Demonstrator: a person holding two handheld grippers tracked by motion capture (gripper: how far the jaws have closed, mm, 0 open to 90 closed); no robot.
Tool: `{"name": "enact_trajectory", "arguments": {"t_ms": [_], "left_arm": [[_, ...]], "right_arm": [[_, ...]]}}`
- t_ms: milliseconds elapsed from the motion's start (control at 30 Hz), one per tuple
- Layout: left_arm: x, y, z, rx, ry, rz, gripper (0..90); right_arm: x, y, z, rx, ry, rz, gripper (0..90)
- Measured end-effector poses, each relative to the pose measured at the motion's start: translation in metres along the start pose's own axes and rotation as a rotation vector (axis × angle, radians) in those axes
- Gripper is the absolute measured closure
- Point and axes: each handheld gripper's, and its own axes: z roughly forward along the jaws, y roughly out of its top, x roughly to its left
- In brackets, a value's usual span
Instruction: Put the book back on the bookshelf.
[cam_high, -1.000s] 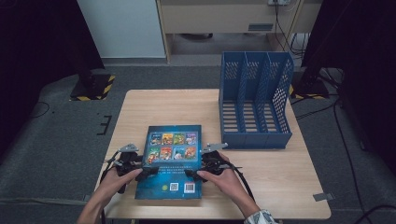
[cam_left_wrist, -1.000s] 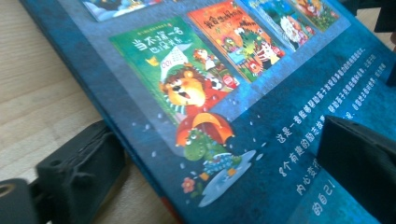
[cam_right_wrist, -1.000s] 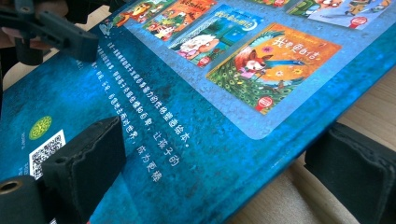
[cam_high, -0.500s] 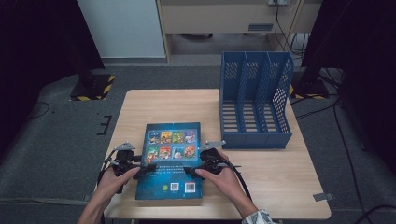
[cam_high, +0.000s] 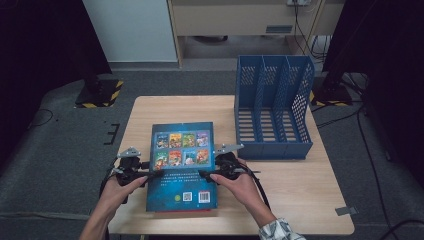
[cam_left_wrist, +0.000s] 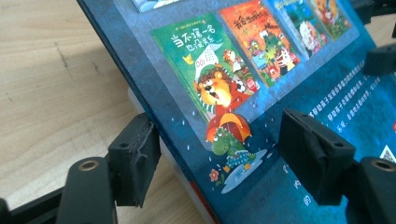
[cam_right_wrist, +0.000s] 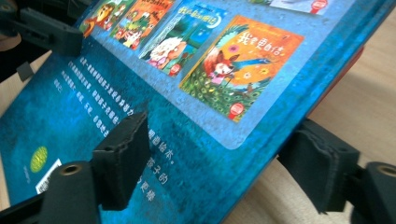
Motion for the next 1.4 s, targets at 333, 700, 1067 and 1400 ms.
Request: {"name": "enact_trajectory", "arguments": {"t_ms": [333,700,1067,1400], "left_arm": [[-0.003,0.013,-0.014,-0.056,0.028,0.027,39.7],[-0.005,0.034,-0.02,-0.106,0.095,0.065,45.5],[-0.008,0.049,-0.032,-0.154,0.161,0.095,52.1],[-0.016,0.061,-0.04,-0.194,0.224,0.147,57.7]], "right_arm": [[0.003,0.022,-0.011,-0.022,-0.026,-0.031,33.2],[-0.002,0.046,-0.018,-0.047,-0.08,-0.06,38.9],[0.001,0.067,-0.026,-0.084,-0.126,-0.104,46.8],[0.003,0.081,-0.038,-0.132,-0.171,-0.146,53.7]]}}
